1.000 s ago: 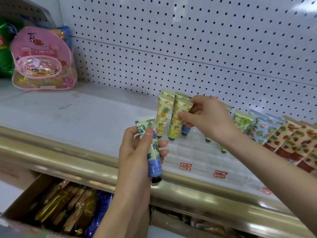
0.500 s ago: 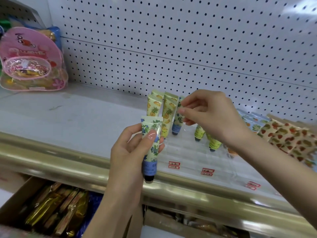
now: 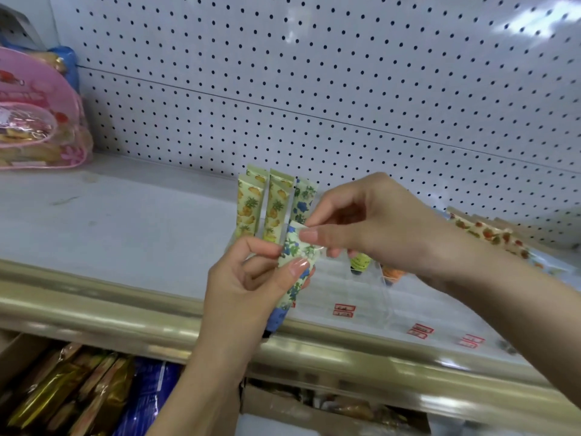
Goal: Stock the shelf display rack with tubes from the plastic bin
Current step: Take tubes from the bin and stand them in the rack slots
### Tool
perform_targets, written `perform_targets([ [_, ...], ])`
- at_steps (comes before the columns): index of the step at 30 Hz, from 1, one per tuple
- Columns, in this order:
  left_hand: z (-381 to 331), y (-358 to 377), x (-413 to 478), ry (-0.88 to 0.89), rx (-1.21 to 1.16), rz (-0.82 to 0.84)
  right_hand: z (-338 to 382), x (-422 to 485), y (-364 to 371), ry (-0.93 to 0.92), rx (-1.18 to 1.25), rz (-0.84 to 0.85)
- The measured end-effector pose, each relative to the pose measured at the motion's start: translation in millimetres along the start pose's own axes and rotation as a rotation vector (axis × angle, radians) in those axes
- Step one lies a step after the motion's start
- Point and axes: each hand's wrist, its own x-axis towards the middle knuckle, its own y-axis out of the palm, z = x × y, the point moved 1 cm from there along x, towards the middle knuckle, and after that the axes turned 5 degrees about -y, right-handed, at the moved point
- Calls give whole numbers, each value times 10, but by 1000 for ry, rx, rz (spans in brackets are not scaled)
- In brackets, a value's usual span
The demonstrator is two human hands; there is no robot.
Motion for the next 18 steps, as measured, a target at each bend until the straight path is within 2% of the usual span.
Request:
perform_targets([
  [2, 48, -33, -4, 118, 211, -17, 38, -15, -133, -3, -38, -33],
  [5, 158, -167, 18, 497, 922, -56, 55, 43, -408, 9, -119, -195],
  [7, 258, -207, 16, 614, 1173, -10, 32, 124, -531, 31, -202, -259],
  [11, 399, -220, 9, 629, 1297, 75, -115, 307, -525, 102, -326, -286],
  [18, 416, -242, 30, 692, 1321, 66, -298, 562, -446, 154, -424, -357],
])
